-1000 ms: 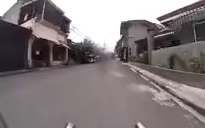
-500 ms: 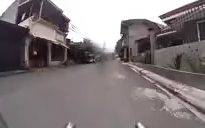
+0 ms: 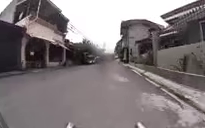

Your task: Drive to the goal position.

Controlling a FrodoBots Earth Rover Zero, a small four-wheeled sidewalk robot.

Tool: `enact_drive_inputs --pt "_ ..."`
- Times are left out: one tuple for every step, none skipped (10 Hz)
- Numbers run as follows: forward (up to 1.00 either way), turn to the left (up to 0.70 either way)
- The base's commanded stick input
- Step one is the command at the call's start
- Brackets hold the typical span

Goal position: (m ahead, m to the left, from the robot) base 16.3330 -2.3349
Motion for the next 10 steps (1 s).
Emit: enact_drive_inputs --pt "0.70 0.00" --pt "0.70 0.00" --pt "0.70 0.00" --pt "0.70 0.00" --pt "0.70 0.00" --pt "0.70 0.00" --pt "0.70 -0.01" --pt "0.70 -0.09" --pt "0.70 -0.14" --pt "0.70 -0.13"
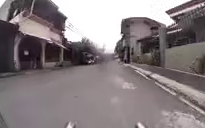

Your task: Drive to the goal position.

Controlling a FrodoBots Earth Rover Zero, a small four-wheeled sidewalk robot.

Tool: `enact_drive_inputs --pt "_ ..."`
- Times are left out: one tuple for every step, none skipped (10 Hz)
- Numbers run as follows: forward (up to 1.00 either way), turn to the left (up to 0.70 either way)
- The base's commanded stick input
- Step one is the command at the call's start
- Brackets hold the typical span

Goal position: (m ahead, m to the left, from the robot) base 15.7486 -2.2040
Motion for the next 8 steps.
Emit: enact_drive_inputs --pt "0.70 -0.07" --pt "0.70 -0.02" --pt "0.70 -0.01" --pt "0.70 -0.08" --pt "0.70 -0.14" --pt "0.70 -0.14" --pt "0.70 -0.14" --pt "0.70 -0.14"
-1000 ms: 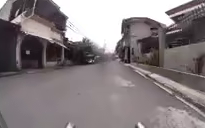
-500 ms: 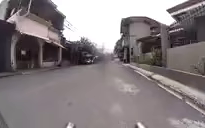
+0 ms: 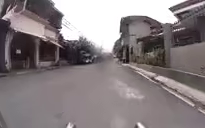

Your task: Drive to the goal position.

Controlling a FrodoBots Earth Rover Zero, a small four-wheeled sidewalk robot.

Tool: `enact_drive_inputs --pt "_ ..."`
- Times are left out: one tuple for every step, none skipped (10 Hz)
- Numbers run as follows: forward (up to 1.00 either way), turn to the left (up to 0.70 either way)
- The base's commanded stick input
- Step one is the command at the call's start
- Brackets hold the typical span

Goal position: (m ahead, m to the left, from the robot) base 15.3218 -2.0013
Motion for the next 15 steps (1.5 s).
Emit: enact_drive_inputs --pt "0.70 -0.14" --pt "0.70 -0.14" --pt "0.70 -0.14" --pt "0.70 0.00" --pt "0.70 0.00" --pt "0.70 0.00" --pt "0.70 0.00" --pt "0.70 0.00" --pt "0.70 0.00" --pt "0.70 0.00" --pt "0.70 0.00" --pt "0.70 0.00" --pt "0.70 0.00" --pt "0.70 0.00" --pt "0.70 0.00"
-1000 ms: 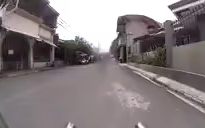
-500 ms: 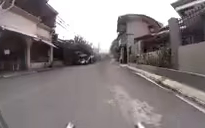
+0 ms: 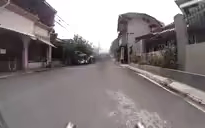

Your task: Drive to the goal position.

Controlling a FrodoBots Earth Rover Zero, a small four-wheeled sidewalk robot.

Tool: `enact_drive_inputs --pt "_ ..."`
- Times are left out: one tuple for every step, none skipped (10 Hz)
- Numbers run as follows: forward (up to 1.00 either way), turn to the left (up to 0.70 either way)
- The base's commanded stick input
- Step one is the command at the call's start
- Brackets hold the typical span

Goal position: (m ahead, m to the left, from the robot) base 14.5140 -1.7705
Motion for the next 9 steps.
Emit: enact_drive_inputs --pt "0.70 0.00" --pt "0.70 0.00" --pt "0.70 0.00" --pt "0.70 0.00" --pt "0.70 0.00" --pt "0.70 0.00" --pt "0.70 0.00" --pt "0.70 0.00" --pt "0.70 0.00"
